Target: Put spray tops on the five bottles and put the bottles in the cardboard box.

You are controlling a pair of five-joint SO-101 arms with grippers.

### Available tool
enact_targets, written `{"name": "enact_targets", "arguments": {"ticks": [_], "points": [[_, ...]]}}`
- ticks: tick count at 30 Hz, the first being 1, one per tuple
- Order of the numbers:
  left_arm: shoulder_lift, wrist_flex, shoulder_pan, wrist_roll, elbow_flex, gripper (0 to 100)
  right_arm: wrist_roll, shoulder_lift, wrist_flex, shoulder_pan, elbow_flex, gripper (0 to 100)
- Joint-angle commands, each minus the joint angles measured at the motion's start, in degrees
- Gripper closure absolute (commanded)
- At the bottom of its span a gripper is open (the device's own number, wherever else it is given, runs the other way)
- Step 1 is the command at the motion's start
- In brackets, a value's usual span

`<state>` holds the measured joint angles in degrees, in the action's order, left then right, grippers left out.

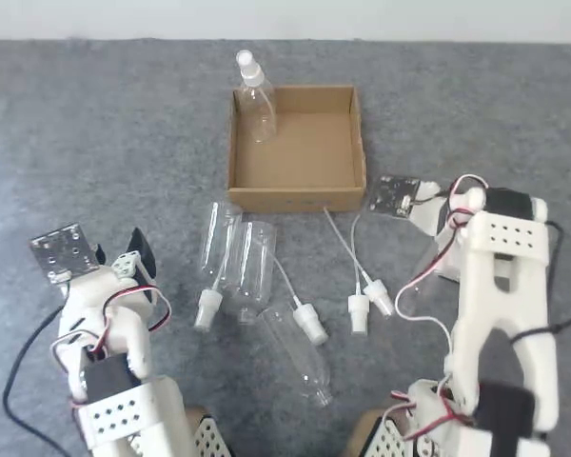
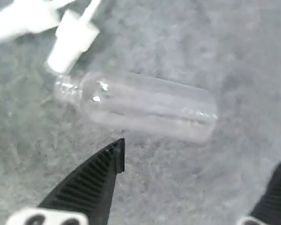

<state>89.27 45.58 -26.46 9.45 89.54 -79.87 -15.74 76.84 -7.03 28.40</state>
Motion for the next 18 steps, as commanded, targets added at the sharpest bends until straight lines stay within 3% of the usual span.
{"name": "enact_targets", "arguments": {"ticks": [1, 9, 18], "points": [[1.0, -2.0, -0.3, -0.4, -0.7, 80, -5.3, 2.9, 0.2, -0.2, -3.6, 54.1], [1.0, -2.0, -0.3, -0.4, -0.7, 80, -13.7, 10.9, 0.2, 0.0, -3.6, 54.1], [1.0, -2.0, -0.3, -0.4, -0.7, 80, -14.3, 19.2, -4.0, 0.0, -3.7, 54.6]]}}
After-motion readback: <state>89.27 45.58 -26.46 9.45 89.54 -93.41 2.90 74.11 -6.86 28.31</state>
